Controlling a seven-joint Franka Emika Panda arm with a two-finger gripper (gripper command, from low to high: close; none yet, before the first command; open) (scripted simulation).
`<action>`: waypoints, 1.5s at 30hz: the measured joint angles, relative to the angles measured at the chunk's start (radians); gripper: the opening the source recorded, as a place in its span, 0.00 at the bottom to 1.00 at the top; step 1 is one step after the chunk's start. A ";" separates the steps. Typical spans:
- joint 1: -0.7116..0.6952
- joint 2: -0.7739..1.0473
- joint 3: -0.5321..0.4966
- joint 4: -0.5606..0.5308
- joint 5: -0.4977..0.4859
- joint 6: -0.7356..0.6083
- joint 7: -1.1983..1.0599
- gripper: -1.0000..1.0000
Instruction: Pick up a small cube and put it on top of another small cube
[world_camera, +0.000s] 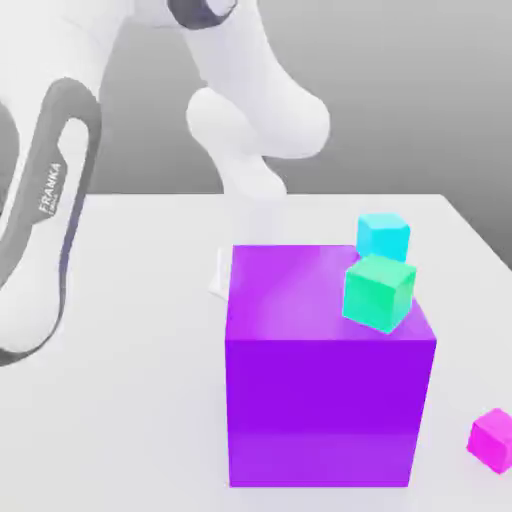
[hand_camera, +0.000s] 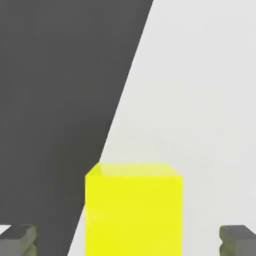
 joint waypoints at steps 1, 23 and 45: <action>0.000 0.000 0.000 0.000 0.000 0.000 0.000 0.00; 0.237 -0.559 0.163 -0.223 -0.138 -0.331 -0.168 0.00; 0.556 -1.022 0.327 -0.554 -0.027 -0.457 -0.547 1.00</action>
